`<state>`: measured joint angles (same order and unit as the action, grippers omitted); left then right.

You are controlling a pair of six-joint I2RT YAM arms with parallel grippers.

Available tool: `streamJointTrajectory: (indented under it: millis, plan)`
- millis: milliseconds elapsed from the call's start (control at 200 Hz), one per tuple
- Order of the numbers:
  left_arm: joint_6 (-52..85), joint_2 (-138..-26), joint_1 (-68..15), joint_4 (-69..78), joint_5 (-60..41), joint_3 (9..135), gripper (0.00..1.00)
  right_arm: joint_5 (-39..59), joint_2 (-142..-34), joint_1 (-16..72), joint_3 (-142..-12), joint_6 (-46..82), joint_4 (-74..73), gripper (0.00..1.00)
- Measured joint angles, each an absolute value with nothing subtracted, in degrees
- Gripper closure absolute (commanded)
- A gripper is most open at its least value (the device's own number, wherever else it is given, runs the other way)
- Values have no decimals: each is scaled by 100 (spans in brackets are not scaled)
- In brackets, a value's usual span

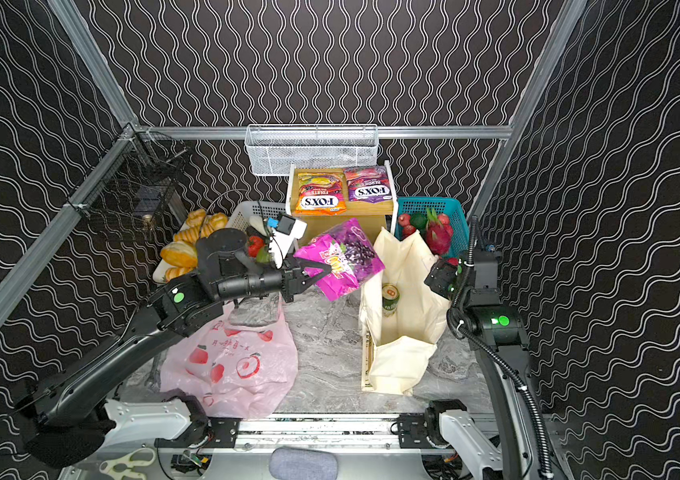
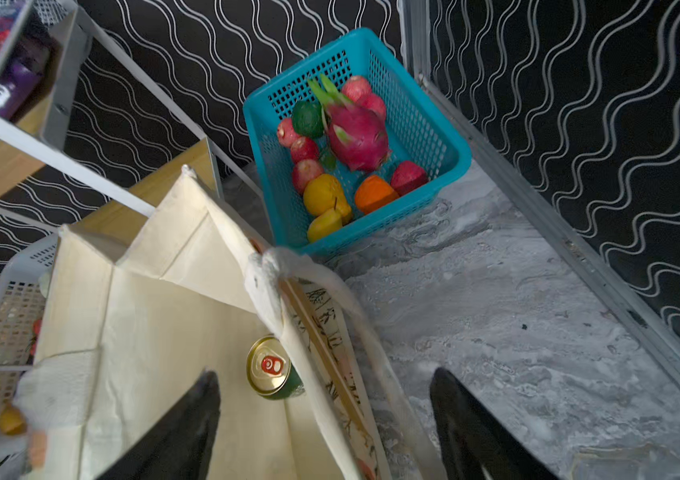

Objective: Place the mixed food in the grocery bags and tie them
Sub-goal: 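Carry the purple bag over the tote with left gripper while right holds rim, then lower the purple bag into the tote and open the left gripper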

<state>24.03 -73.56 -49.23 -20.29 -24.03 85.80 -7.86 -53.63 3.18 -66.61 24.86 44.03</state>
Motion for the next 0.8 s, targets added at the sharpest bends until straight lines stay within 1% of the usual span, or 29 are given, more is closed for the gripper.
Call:
streamJointTrajectory:
  millis: [95,225,360,546,801]
  plan:
    - [2287,-7848,-5033,-2464,-2904,9100,100,-473,-5402,172,-6488,2482,4429,26]
    - [2165,-8427,-5196,-3072,-3245,9662,100,-283,-5376,-25,-6278,2443,4482,45]
    - [2043,-9076,-5345,-3736,-3374,10361,100,-86,-5192,-121,-6136,2390,4460,58]
    - [1970,-9909,-5485,-4482,-3378,11192,100,351,-4958,-126,-5959,2206,4298,65]
    - [1868,-10923,-5793,-5553,-3142,12296,100,569,-4864,-128,-5902,2095,4169,66]
